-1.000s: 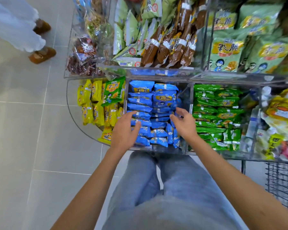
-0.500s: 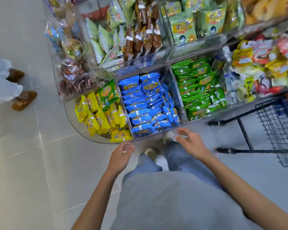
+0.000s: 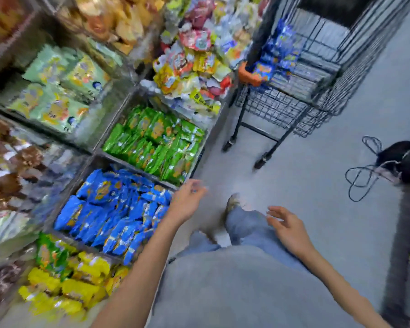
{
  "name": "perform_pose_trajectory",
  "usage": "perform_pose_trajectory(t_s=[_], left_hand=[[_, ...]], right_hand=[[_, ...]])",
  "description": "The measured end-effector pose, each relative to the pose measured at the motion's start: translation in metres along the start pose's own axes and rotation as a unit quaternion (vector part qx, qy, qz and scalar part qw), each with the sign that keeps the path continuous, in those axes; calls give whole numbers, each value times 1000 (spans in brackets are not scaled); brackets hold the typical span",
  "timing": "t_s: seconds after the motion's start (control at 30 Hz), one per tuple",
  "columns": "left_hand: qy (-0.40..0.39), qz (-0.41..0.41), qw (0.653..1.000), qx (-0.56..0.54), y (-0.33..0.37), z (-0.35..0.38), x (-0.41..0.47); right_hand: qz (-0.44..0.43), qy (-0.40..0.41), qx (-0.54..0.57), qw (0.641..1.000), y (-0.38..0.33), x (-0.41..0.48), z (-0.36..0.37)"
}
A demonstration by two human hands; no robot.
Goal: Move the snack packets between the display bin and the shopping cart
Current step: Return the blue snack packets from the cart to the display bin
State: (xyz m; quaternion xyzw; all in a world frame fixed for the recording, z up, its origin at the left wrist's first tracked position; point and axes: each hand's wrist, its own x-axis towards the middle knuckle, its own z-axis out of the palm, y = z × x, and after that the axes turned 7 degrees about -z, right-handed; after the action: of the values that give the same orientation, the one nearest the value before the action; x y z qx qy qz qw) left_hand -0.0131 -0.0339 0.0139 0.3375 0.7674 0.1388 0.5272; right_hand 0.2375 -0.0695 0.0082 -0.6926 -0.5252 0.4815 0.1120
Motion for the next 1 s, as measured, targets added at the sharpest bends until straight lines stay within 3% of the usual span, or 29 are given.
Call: perform_pose_trajectory(t_s=[0.17, 0.63, 1.0], left_hand=[[-39, 21, 998, 38, 60, 27, 29], [41, -69, 991, -106, 104, 13, 93], [55, 164, 985, -1, 305, -1, 238]], right_hand=[[19, 32, 50, 998, -1, 41, -37], [-2, 17, 144, 989, -96, 190, -93], [16, 125, 260, 957, -172, 359, -142]])
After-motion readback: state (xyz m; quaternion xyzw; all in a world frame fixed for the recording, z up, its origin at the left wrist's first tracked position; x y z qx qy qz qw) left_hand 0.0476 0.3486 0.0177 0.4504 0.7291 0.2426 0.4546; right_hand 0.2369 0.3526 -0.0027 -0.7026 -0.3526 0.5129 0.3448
